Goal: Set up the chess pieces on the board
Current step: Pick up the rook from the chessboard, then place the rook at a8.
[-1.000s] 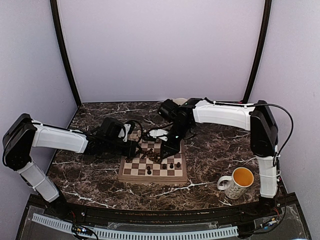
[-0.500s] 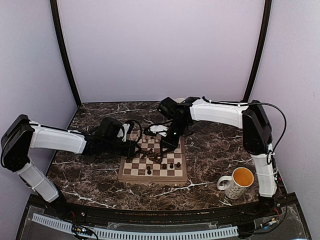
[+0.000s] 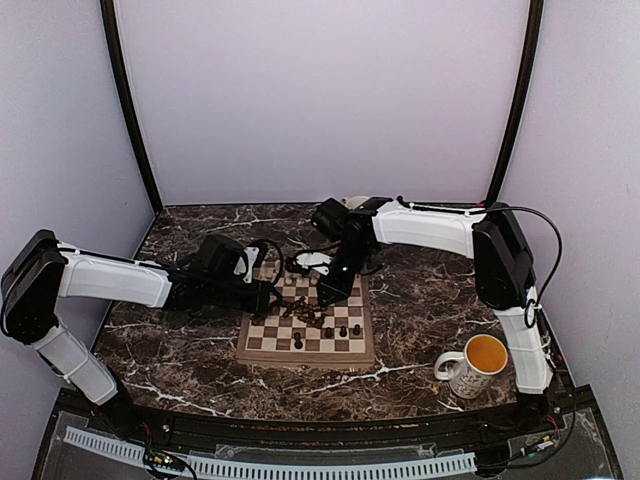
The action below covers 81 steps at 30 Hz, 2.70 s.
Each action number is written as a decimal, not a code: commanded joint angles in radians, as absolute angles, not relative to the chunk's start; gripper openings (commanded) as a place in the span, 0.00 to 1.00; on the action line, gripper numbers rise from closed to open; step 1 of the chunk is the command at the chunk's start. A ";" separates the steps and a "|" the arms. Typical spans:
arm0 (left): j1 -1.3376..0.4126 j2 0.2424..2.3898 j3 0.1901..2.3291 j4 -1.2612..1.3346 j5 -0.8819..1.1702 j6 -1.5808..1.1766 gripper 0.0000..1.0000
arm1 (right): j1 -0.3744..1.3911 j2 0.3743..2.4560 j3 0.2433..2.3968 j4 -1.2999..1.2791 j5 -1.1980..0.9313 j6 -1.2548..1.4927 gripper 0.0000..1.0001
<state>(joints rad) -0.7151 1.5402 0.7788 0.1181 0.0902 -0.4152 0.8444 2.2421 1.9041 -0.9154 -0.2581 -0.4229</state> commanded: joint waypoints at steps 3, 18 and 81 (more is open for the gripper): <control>-0.707 1.502 0.755 0.126 0.101 -0.425 0.46 | 0.848 2.253 1.933 -0.922 -0.283 -0.417 0.13; -0.707 1.511 0.762 0.128 0.110 -0.426 0.46 | 0.844 2.251 1.938 -0.926 -0.296 -0.415 0.28; -0.710 1.558 0.591 0.694 0.376 -0.389 0.49 | 0.773 1.930 1.698 -0.769 -0.465 -0.388 0.06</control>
